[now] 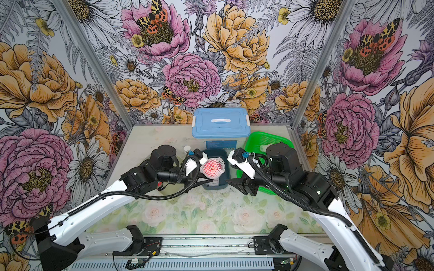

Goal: Remove foam nets from apples
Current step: Remove the foam net from the apple.

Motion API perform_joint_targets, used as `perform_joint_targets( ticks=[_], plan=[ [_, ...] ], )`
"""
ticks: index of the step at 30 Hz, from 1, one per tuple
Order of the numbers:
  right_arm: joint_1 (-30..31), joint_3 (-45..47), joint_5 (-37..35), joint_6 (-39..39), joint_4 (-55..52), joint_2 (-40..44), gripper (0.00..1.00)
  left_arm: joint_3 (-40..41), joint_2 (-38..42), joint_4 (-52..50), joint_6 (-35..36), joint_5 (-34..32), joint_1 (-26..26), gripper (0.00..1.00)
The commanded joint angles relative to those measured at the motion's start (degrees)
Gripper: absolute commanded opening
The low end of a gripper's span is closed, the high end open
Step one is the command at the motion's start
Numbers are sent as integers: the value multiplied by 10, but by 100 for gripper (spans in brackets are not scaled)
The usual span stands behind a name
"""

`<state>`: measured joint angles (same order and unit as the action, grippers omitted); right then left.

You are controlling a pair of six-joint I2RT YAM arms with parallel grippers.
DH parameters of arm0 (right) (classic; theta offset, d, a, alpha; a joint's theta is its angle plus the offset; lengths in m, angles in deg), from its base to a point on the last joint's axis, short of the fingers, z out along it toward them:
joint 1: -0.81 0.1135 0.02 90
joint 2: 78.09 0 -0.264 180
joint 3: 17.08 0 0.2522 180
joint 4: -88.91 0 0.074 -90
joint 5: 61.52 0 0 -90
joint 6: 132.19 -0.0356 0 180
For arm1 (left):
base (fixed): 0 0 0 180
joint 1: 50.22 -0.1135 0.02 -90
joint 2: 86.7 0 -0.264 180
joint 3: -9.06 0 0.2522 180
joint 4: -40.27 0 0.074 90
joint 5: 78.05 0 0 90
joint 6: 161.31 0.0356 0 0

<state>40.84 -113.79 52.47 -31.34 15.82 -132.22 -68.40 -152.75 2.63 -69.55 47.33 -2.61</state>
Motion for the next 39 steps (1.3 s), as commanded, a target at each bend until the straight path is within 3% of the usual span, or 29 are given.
perform_joint_targets(
  ticks=[1,6,19,27,34,38,39],
  plan=[
    [-5,8,47,-18,55,-16,51,8,5,64,-19,6,4,0],
    [-5,5,66,-18,74,-35,36,13,8,64,-21,12,5,0],
    [-5,-6,56,-6,82,-22,39,18,7,64,-17,7,3,0],
    [-5,-4,60,-2,83,-33,32,19,10,60,-17,9,0,0],
    [-5,-16,61,2,83,-39,8,16,5,56,-16,11,-1,0],
    [-5,-16,52,5,82,-32,6,9,0,42,-10,20,-3,32],
    [-5,-16,50,6,82,-30,1,7,-1,37,-9,24,-4,44]
  ],
)
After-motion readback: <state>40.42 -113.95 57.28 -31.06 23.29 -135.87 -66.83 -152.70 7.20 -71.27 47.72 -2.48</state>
